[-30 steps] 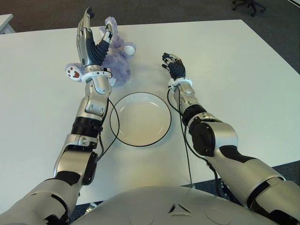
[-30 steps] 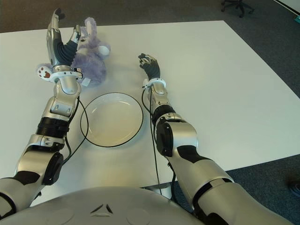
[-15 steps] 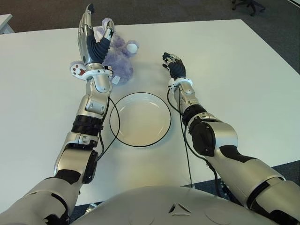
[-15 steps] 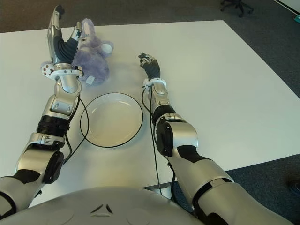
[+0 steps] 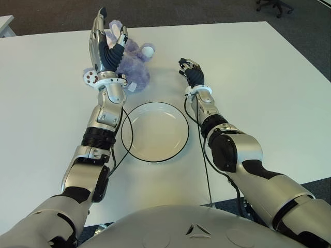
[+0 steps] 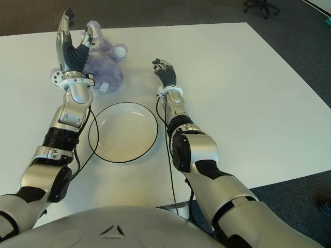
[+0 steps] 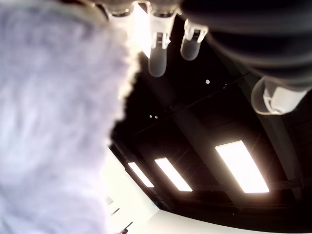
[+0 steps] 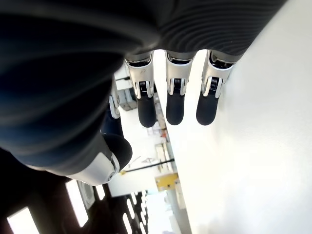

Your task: Put the doll into the plate.

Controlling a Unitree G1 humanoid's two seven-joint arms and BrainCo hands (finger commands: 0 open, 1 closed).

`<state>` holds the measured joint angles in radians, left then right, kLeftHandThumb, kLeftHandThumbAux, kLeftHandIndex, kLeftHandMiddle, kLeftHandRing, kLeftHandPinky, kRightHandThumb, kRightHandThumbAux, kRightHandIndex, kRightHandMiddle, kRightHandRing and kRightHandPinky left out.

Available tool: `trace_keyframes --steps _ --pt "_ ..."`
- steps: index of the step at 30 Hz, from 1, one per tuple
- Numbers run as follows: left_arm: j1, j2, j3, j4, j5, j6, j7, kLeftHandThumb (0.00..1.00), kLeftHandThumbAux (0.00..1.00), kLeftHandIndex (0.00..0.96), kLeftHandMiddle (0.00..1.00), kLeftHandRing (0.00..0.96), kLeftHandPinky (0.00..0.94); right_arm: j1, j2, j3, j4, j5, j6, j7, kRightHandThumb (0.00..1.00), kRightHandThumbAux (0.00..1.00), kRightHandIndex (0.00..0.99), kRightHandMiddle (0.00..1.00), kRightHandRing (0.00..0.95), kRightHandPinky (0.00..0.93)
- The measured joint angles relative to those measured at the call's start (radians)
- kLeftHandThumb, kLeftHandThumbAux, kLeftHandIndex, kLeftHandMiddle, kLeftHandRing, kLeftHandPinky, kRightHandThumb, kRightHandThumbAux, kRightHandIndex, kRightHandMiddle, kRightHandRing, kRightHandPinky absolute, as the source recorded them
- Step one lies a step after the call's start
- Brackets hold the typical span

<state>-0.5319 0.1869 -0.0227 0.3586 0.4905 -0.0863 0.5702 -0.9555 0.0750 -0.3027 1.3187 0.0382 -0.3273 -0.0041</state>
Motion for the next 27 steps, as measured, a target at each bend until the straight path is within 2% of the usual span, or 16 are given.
trace_keyframes --steps 6,13,27 --pt "-0.002 -0.029 -0.001 0.002 -0.005 0.038 -0.006 0.405 0.276 0.022 0.135 0.111 0.079 0.0 0.0 -0.021 -0.001 0.015 0.0 0.001 0.708 0.723 0.409 0.152 0.111 0.143" --pt "-0.005 -0.057 -0.008 0.009 -0.02 0.062 -0.028 0.404 0.278 0.03 0.137 0.106 0.06 -0.006 -0.006 -0.013 -0.001 0.004 0.015 0.001 0.708 0.725 0.409 0.152 0.111 0.135" --pt "-0.063 -0.06 -0.034 0.234 -0.053 -0.111 -0.016 0.366 0.383 0.028 0.126 0.123 0.114 -0.006 0.001 -0.028 -0.003 0.019 0.012 0.009 0.71 0.722 0.411 0.157 0.123 0.17"
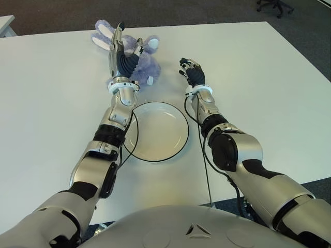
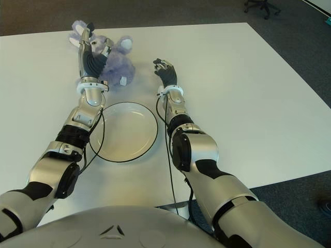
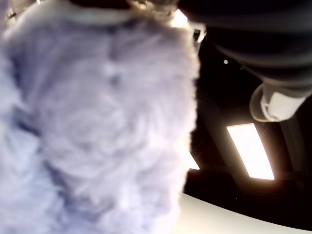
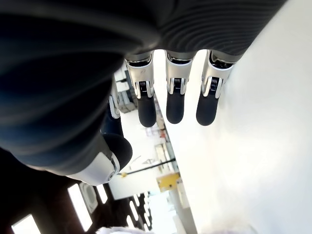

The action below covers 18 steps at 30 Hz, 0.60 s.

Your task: Put the doll into the plate.

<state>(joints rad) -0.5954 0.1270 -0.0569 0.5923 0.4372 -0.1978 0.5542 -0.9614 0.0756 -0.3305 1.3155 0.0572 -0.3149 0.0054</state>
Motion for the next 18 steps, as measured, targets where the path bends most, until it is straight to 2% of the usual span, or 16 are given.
trace_keyframes --steps 7,18 --pt "-0.001 -0.004 -0.003 0.014 -0.006 -0.025 0.008 0.357 0.387 0.037 0.129 0.126 0.111 0.0 0.0 0.026 0.0 -0.024 0.0 -0.014 0.708 0.723 0.41 0.157 0.12 0.151" --pt "0.001 -0.003 -0.004 0.026 -0.009 -0.079 0.008 0.355 0.397 0.015 0.127 0.134 0.106 0.003 0.0 0.037 0.001 -0.03 -0.004 -0.014 0.705 0.726 0.407 0.165 0.146 0.201"
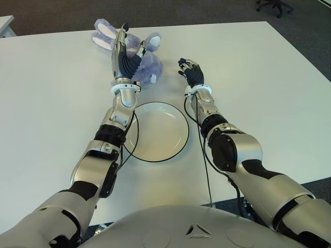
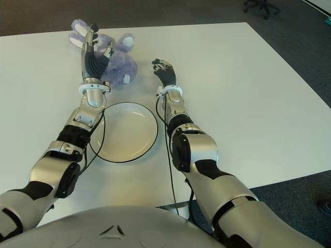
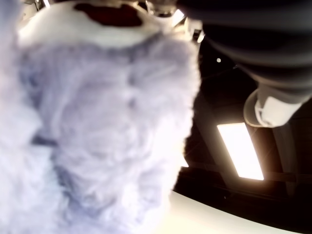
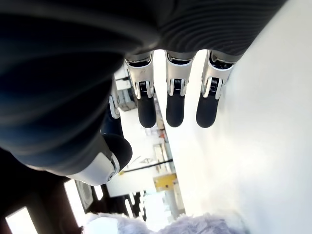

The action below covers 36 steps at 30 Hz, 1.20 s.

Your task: Put the doll into the plate.

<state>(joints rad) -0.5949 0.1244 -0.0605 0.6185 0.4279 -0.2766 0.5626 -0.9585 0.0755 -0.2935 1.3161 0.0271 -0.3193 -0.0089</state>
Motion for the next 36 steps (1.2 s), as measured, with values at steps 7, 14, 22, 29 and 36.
trace_keyframes --steps 7,14,22,29,36 --pt "0.002 0.002 0.002 0.013 -0.006 -0.013 0.0 0.343 0.394 0.015 0.131 0.138 0.115 -0.001 0.0 -0.001 -0.001 0.004 -0.006 0.004 0.703 0.728 0.405 0.169 0.148 0.185" --pt "0.002 0.008 0.001 0.016 -0.01 -0.016 -0.004 0.35 0.4 0.013 0.128 0.134 0.113 -0.001 0.0 0.005 0.0 -0.001 -0.006 0.008 0.702 0.729 0.405 0.175 0.149 0.181" --pt "0.001 0.019 -0.001 0.023 -0.015 -0.016 -0.013 0.338 0.402 0.014 0.13 0.137 0.132 -0.001 0.0 0.013 0.0 -0.011 -0.006 0.007 0.7 0.729 0.406 0.18 0.15 0.179" --pt "0.001 0.027 -0.001 0.026 -0.016 -0.015 -0.038 0.334 0.41 0.022 0.138 0.147 0.168 0.0 0.0 0.0 0.0 -0.003 -0.006 0.015 0.701 0.728 0.406 0.184 0.157 0.196" --pt "0.012 0.042 -0.001 -0.013 -0.025 0.025 -0.118 0.34 0.425 0.021 0.125 0.143 0.173 0.0 0.0 0.0 0.0 0.0 -0.007 0.016 0.7 0.73 0.405 0.178 0.153 0.187"
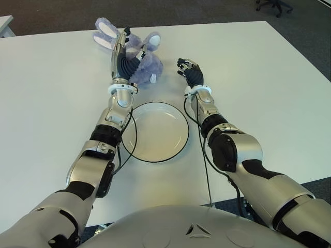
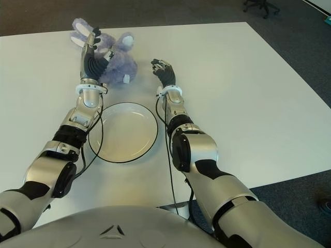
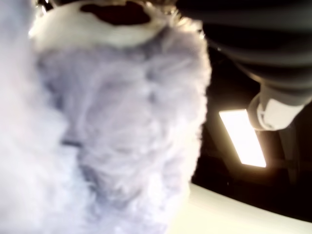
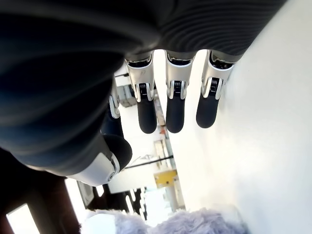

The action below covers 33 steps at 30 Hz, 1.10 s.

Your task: Put the doll into the plate.

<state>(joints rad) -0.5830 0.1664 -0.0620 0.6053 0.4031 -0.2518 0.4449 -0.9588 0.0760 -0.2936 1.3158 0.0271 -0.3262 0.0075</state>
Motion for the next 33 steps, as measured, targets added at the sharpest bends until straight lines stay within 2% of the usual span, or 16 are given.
trace_keyframes --steps 5,11,19,26,33 --pt "0.031 0.011 -0.001 -0.087 -0.011 0.092 -0.099 0.336 0.43 0.022 0.128 0.155 0.196 0.0 0.0 0.004 0.0 -0.003 0.0 0.0 0.7 0.73 0.404 0.173 0.149 0.186" --pt "0.068 0.024 -0.005 -0.174 -0.009 0.185 -0.172 0.325 0.431 0.025 0.139 0.165 0.2 0.001 0.0 0.005 0.002 -0.005 0.0 0.0 0.7 0.729 0.404 0.172 0.149 0.183" --pt "0.107 0.051 -0.005 -0.274 -0.01 0.24 -0.239 0.296 0.429 0.041 0.148 0.168 0.183 0.004 0.0 0.003 0.004 -0.005 -0.003 0.008 0.701 0.73 0.403 0.172 0.145 0.182" --pt "0.141 0.086 0.003 -0.363 -0.013 0.262 -0.294 0.275 0.436 0.045 0.158 0.185 0.231 0.004 0.0 0.002 0.004 -0.004 -0.008 0.011 0.705 0.73 0.402 0.182 0.153 0.191" --pt "0.162 0.102 0.009 -0.424 -0.021 0.288 -0.334 0.273 0.443 0.043 0.162 0.195 0.227 0.005 0.0 -0.003 0.004 0.001 -0.01 0.017 0.705 0.728 0.403 0.179 0.156 0.194"
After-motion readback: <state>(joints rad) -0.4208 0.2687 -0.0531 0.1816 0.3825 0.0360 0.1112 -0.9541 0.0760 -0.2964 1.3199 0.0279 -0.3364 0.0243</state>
